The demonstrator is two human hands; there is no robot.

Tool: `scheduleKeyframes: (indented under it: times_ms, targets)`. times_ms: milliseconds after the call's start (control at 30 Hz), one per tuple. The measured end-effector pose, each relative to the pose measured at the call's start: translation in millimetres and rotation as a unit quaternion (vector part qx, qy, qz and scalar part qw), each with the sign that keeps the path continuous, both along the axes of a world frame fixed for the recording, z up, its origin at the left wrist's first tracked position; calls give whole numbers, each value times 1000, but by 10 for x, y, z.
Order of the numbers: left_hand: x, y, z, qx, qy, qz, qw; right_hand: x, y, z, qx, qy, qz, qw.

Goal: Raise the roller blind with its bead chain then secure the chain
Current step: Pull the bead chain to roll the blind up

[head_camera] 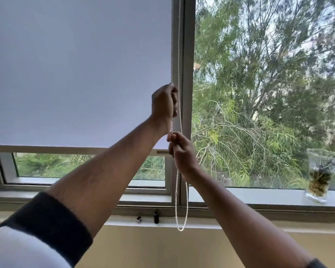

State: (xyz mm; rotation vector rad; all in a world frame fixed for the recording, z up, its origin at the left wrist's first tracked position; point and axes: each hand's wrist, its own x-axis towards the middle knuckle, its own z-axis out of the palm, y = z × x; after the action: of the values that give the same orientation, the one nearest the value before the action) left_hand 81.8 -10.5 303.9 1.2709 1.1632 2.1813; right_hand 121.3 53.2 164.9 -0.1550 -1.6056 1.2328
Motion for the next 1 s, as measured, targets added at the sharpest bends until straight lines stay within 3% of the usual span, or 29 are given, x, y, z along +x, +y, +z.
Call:
scheduleKeyframes:
  times_ms: [167,300,433,533,667,800,1000]
  targets:
    - [10,102,-454,4,58,4,998,107,121,-267,19,-71,-29,997]
    - [-37,176,-818,-28,38,-20,999,214,189,-190,-21,-160,41,986]
    - [-67,240,-1060,-27,26,-61,997,350,269,274,-87,-107,41,990]
    - [-96,253,-1191,-37,29,-64,997,395,290,685,-152,-16,121,981]
    - [-111,254,-1348,-50,38,-84,995,353,219,1078,-152,-12,213,965]
    - [-150,243,-1401,-63,68,-96,991,208,151,987,-109,1,134,985]
    - [-485,165,-1626,-126,192,3,973,199,126,534,-107,-34,99,989]
